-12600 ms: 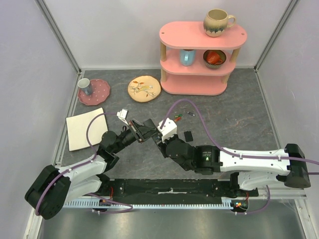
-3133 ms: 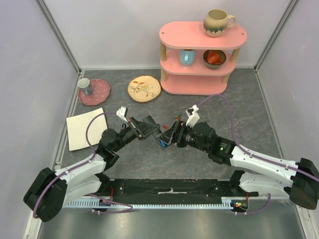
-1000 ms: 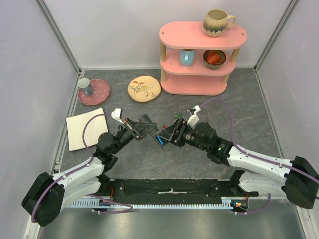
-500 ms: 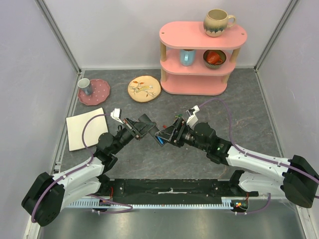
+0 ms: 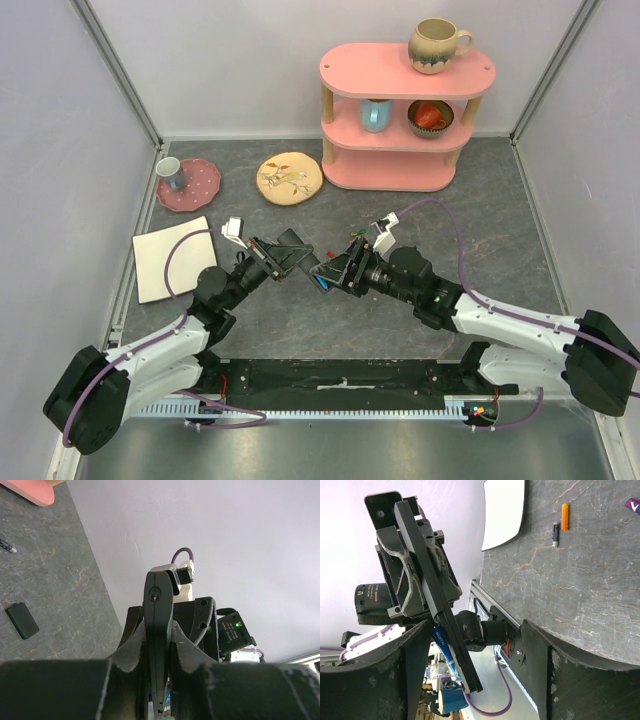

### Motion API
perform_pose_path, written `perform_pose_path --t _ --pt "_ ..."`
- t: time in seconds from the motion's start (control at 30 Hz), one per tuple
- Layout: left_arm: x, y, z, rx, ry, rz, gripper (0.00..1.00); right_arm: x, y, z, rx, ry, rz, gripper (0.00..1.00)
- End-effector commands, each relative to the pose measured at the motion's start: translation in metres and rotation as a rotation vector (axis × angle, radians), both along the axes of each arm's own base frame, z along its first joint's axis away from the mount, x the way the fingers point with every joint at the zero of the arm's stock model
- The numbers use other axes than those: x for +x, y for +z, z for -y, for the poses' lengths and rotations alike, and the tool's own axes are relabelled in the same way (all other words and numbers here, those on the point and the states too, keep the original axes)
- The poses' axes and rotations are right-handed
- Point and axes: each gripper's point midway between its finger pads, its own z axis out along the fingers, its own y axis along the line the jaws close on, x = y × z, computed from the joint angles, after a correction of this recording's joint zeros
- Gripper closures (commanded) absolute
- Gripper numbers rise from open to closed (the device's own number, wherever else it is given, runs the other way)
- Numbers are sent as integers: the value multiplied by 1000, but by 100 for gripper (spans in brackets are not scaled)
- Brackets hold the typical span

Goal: Load the batteries into the remote control
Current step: Load the battery into the remote control.

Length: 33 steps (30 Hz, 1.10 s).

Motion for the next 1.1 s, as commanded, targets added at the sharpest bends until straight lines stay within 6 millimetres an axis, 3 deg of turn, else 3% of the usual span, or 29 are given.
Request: perform_pose_path --t 0.0,1.07 --pt "1 35 -8 -62 44 121 98 -6 -10 -1 -13 28 -24 21" --pt "5 60 -7 -89 57 172 98 -16 -25 -2 -32 58 -48 23"
